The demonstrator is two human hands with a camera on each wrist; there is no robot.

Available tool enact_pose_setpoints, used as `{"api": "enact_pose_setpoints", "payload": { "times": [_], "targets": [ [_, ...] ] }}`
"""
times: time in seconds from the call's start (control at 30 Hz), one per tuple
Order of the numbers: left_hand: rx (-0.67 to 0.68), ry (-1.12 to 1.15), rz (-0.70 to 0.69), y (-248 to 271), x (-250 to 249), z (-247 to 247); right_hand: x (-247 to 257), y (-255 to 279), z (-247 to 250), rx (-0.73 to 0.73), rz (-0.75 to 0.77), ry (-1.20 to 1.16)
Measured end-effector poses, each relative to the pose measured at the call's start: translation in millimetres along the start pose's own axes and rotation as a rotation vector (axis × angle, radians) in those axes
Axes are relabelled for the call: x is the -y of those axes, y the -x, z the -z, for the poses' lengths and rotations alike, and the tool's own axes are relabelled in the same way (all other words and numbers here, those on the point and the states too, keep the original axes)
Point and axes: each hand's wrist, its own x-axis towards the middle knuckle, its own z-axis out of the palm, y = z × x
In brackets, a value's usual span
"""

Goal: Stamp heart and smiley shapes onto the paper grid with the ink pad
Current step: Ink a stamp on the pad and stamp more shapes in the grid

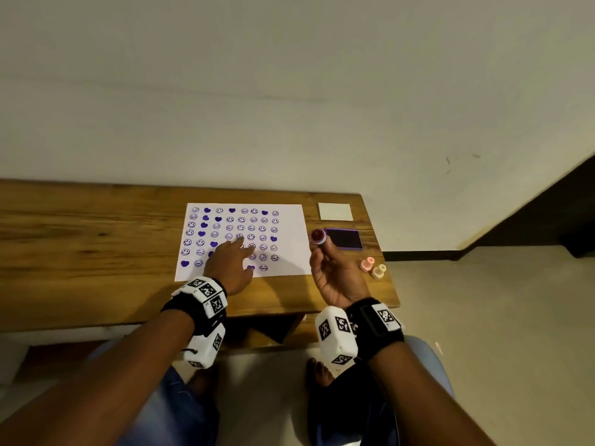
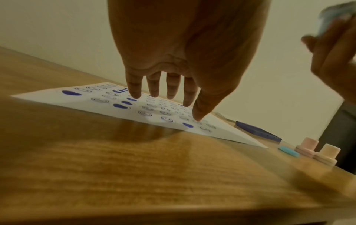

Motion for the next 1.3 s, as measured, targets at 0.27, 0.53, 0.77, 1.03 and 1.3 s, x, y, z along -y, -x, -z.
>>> {"api": "enact_pose_setpoints", "payload": {
  "times": [0.27, 0.53, 0.77, 1.03, 1.3],
  "targets": [
    [0.031, -0.111, 0.023, 15.4, -11.7, -5.7, -15.0, 6.5, -2.0, 0.144, -0.070, -0.159],
    [-0.044, -0.080, -0.018, 10.0, -17.3, -3.9, -13.3, -9.4, 11.3, -0.300, 0.349, 1.103],
    [0.032, -0.081, -0.039, -3.1, -9.9, -4.9, -33.8, -37.6, 24.0, -0.471, 0.437, 1.819],
    [0.042, -0.077, -0.034, -7.6, -11.8, -0.8, -46.6, -46.8, 19.8, -0.452, 0.425, 1.919],
    [0.053, -0.069, -0.019, -9.3, -12.7, 2.5, -49.8, -49.1, 18.3, -0.452, 0.408, 1.943]
  ]
}}
